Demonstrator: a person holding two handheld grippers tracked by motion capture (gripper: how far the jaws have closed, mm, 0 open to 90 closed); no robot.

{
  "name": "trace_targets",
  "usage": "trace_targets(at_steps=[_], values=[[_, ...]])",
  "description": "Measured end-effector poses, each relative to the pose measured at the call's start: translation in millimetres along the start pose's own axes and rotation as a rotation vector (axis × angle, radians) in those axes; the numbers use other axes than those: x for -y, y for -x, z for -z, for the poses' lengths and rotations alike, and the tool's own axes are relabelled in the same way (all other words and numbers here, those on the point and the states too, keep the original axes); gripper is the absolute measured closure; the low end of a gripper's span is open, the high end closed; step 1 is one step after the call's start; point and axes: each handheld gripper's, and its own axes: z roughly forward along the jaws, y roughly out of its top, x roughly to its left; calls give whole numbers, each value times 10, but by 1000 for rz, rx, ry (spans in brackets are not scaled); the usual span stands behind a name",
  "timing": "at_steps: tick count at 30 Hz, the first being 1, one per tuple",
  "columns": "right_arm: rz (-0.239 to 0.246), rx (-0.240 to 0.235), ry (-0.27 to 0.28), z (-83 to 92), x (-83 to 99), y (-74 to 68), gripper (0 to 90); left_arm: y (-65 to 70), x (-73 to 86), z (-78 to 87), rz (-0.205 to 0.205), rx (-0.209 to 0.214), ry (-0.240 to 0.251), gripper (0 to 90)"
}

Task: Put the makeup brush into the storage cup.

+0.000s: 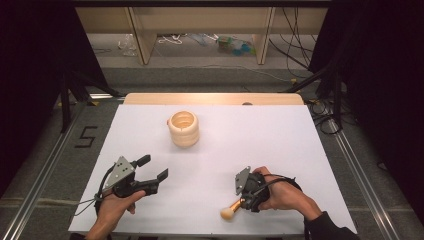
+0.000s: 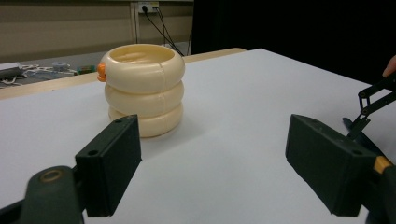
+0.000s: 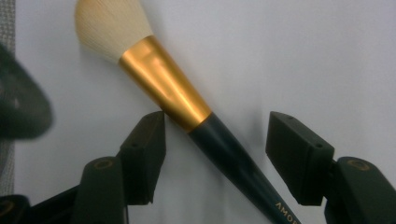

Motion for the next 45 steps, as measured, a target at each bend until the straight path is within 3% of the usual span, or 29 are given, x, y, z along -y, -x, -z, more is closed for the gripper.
trace_targets(at_steps=[4, 7, 26, 33, 36, 45], values=[[7, -13, -7, 4, -11, 4, 462, -4, -12, -2, -6, 2, 6, 183], [-20, -32, -13, 6, -9, 0, 483, -2, -3, 1, 0, 0, 1, 184], [-17, -63, -50, 7, -65, -19, 654, -2, -14, -6, -6, -1, 5, 193], [-42, -73, -64, 5, -75, -31, 666, 1, -2, -8, -5, 1, -4, 196], [-19, -69, -73, 3, -95, -20, 673, 0, -6, -9, -2, -2, -1, 196], [-27, -74, -99, -3, -130, -33, 685, -3, 3, -9, -19, -2, -15, 199]])
